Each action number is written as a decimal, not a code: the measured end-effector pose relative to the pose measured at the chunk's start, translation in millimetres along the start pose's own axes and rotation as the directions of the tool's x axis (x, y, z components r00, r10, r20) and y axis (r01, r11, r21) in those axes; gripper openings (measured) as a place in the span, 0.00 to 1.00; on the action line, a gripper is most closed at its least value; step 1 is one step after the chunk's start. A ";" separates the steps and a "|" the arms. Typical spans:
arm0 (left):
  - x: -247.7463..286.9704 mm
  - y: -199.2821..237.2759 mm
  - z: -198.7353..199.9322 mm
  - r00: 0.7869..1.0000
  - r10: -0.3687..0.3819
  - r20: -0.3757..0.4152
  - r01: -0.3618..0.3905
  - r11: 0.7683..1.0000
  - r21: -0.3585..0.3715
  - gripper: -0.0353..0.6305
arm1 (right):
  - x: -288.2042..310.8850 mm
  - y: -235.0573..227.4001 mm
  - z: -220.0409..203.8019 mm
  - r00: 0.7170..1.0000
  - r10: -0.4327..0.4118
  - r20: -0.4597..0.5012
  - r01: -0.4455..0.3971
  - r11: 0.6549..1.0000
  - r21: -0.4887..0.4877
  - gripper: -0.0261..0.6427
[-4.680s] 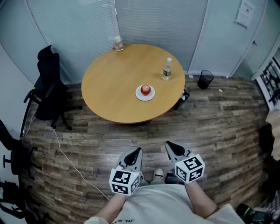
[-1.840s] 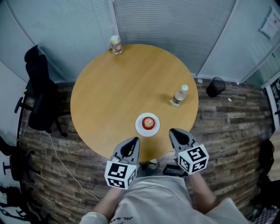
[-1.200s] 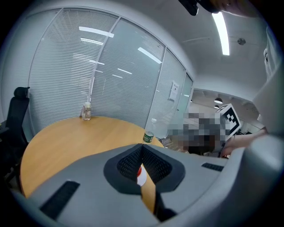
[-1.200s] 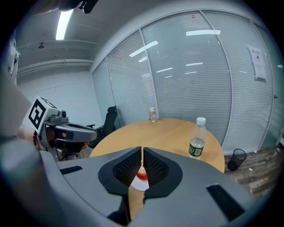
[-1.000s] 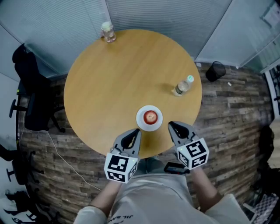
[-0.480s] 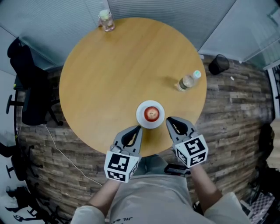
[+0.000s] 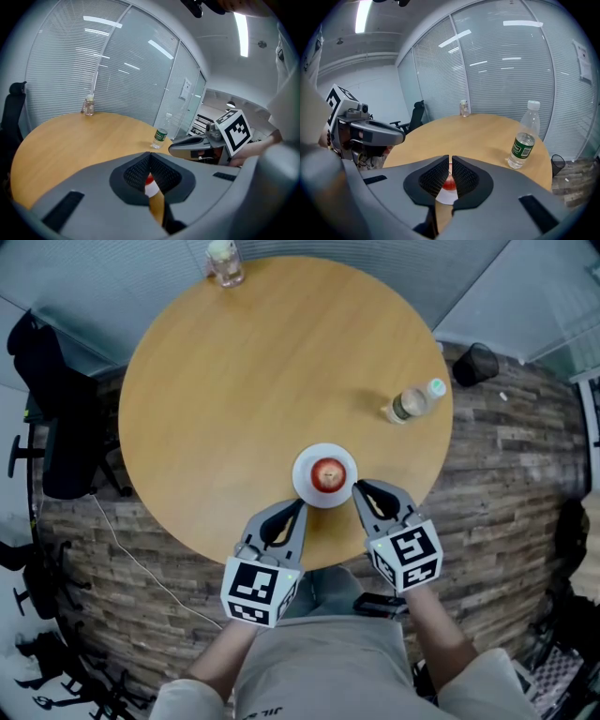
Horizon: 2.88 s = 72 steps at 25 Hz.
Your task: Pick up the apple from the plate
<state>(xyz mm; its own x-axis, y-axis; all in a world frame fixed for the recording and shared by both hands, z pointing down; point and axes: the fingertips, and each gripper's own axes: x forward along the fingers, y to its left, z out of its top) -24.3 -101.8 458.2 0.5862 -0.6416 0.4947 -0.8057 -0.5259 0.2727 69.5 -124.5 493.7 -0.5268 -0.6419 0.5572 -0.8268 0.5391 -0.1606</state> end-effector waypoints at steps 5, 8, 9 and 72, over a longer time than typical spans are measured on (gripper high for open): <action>4.4 -0.5 -8.7 1.000 -0.007 -0.013 0.007 1.000 -0.013 0.06 | 9.6 -0.7 -6.9 1.000 -0.001 -0.011 0.001 1.000 -0.010 0.10; 7.0 2.6 -11.6 1.000 -0.003 -0.015 0.002 1.000 -0.022 0.06 | 16.8 -2.4 -11.5 1.000 -0.002 -0.018 0.002 1.000 -0.011 0.11; 7.1 3.5 -12.1 1.000 -0.001 -0.015 0.001 1.000 -0.024 0.06 | 19.1 -2.2 -13.3 1.000 -0.002 -0.022 0.002 1.000 -0.013 0.14; 4.0 46.7 -40.7 0.994 0.072 -0.077 -0.079 0.993 -0.090 0.06 | 96.8 7.9 -77.4 0.967 0.063 -0.248 -0.073 0.997 -0.031 0.62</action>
<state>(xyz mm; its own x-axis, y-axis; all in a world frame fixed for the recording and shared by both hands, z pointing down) -63.1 -106.2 506.4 0.5182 -0.6327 0.5754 -0.8538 -0.4214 0.3055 27.2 -140.2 609.5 -0.5125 -0.4511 0.7306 -0.7796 0.6012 -0.1756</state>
